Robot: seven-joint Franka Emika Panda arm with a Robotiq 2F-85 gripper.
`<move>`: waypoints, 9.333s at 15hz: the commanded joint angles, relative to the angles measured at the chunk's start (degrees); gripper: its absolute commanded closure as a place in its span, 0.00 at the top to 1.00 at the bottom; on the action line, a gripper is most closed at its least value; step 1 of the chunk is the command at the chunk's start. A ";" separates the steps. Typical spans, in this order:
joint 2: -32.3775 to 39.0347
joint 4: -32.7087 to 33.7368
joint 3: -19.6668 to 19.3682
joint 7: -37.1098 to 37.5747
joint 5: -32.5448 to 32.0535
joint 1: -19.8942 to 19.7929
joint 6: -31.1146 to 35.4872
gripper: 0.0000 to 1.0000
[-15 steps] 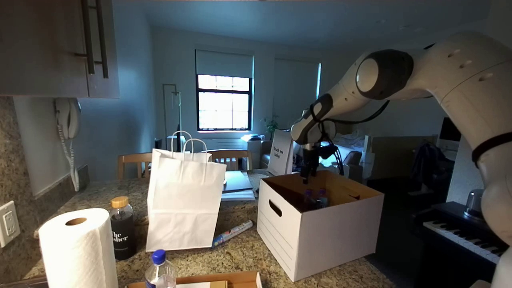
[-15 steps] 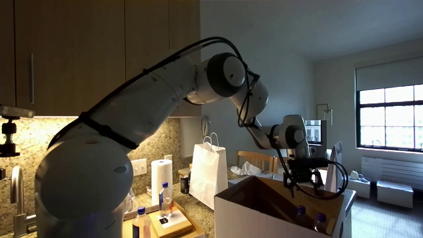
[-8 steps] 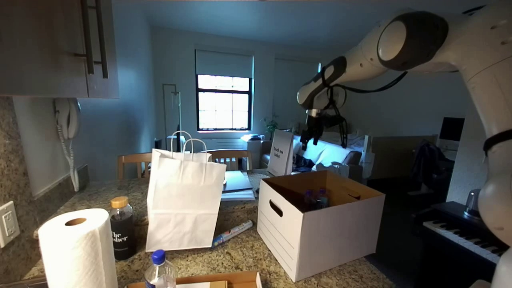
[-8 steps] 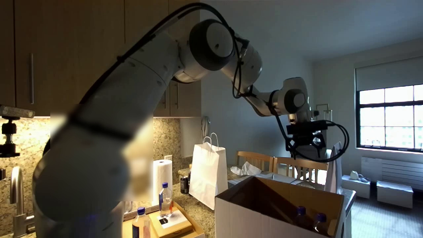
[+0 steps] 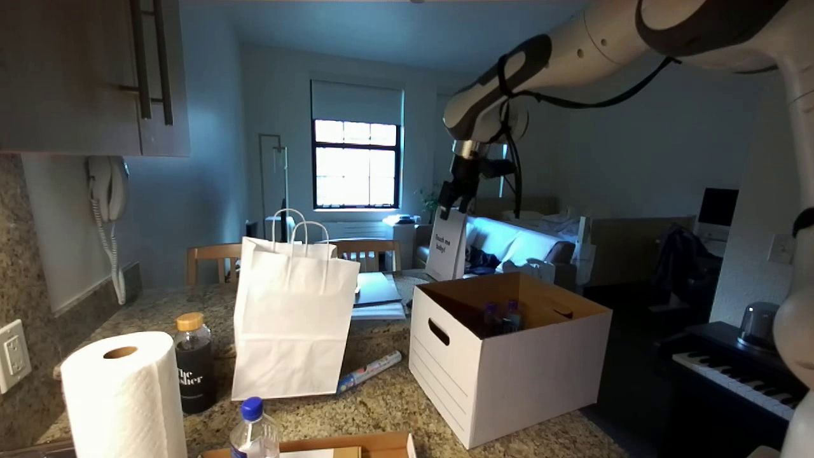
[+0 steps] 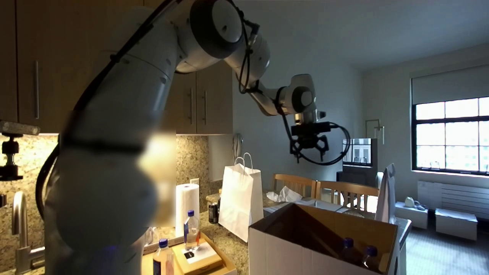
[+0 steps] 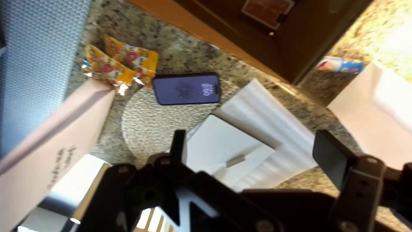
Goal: Place four empty water bottles inside the white storage box on the right
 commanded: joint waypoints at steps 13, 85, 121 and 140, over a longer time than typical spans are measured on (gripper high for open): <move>1.22 -15.03 8.78 7.00 -9.20 20.32 7.61 1.00; 21.18 -1.47 14.02 7.29 -21.33 34.81 16.82 1.00; 30.79 12.91 21.25 -9.40 -4.60 28.17 -9.81 1.00; 35.45 21.25 18.44 -1.90 -4.42 31.15 -10.18 0.34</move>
